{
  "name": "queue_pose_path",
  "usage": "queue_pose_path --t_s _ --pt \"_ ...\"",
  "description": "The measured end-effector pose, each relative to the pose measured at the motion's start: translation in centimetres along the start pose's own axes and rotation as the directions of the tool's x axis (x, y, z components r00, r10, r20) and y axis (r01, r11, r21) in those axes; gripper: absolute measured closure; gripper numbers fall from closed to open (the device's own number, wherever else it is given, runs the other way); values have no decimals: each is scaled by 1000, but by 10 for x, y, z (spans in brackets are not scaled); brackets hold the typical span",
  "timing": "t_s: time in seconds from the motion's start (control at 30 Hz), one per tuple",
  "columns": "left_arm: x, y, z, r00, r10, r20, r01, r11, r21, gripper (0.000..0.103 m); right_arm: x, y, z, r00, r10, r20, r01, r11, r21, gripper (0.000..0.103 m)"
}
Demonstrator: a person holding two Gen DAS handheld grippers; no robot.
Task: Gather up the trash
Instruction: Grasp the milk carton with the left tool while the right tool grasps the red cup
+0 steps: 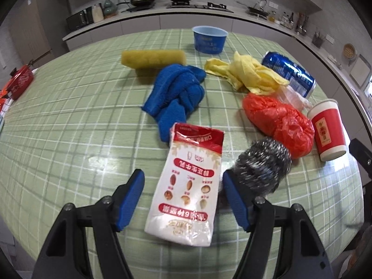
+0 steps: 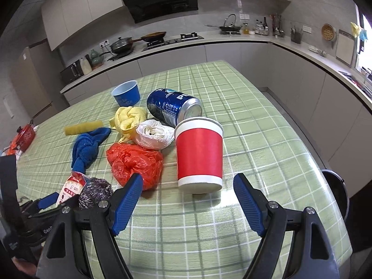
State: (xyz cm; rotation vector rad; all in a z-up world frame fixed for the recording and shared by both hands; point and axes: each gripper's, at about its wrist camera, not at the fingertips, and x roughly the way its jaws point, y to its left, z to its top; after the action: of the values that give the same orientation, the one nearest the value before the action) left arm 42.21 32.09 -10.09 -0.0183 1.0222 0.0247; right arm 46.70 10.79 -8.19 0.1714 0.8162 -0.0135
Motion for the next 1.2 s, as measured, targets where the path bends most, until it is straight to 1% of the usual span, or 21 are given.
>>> queue_pose_path --t_s 0.07,0.17,0.2,0.33,0.4,0.5,0.63,0.83,0.97,1.0,1.03,1.1,1.2 --pt "8 0 -2 1000 -2 -27 3 1000 16 32 1 0 0 1000 -10 0 10 1000 10 21" --pt "13 6 -6 999 -2 -44 3 1000 22 30 4 1 0 1000 -31 -2 31 999 17 21" --pt "12 11 -7 999 -7 -41 7 1000 12 29 6 1 0 999 -36 -7 36 999 21 21" --pt "12 19 -6 999 -14 -29 14 1000 0 30 16 -1 2 999 -48 -18 48 998 40 21" --pt "11 21 -6 1000 -21 -13 21 1000 -7 33 21 -1 4 998 -48 -27 50 998 44 21" --pt "11 20 -5 1000 -20 8 20 1000 -7 44 29 0 5 998 -55 -37 57 998 36 21" --pt "11 21 -1 1000 -16 26 17 999 -37 50 42 -2 8 997 -58 -54 60 998 32 21" --pt "20 21 12 999 -5 37 8 997 -72 51 62 -11 15 995 -64 -82 67 997 31 21" --pt "22 20 13 999 -1 54 6 996 -90 52 74 -15 17 994 -46 -96 49 998 32 21" --pt "22 21 12 998 -2 60 8 995 -96 52 75 -16 17 994 -39 -99 43 999 31 22" --pt "22 21 12 998 -4 64 10 995 -103 52 76 -16 17 994 -34 -101 37 999 34 29" --pt "21 22 10 998 -7 69 15 993 -115 52 79 -18 16 994 -10 -111 14 999 37 41" --pt "17 21 7 997 -4 73 12 993 -119 52 78 -18 16 994 -8 -106 11 1000 27 42"
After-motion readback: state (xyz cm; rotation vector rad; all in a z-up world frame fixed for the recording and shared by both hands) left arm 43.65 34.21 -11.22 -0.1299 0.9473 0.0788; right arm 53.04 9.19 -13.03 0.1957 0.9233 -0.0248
